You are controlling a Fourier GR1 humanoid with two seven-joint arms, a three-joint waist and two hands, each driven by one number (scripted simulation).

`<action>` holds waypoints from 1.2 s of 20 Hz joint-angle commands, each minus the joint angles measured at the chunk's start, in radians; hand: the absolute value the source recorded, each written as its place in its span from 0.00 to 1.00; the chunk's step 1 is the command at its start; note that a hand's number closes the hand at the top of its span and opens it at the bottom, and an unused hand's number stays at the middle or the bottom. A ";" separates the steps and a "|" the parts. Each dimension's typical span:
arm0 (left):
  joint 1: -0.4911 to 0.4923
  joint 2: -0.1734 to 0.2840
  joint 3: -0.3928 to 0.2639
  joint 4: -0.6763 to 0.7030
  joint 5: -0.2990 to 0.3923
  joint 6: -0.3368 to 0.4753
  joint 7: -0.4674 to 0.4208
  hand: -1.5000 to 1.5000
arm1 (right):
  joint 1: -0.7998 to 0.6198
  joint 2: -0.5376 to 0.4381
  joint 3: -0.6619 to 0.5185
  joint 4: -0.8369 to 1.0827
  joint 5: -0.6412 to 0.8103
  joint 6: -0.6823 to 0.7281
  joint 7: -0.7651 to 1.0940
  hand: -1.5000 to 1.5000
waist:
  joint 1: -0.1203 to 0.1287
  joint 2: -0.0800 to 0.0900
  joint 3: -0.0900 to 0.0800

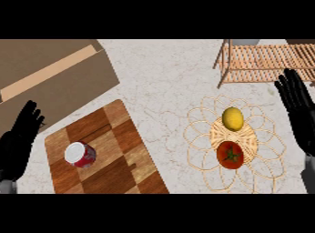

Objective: Pick the lemon from the placemat and place it in the tiered shelf

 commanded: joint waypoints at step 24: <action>-0.145 -0.080 -0.029 -0.043 -0.121 0.062 -0.044 0.50 | -0.206 -0.287 0.067 -0.065 0.110 0.172 0.521 0.00 | 0.037 -0.002 -0.014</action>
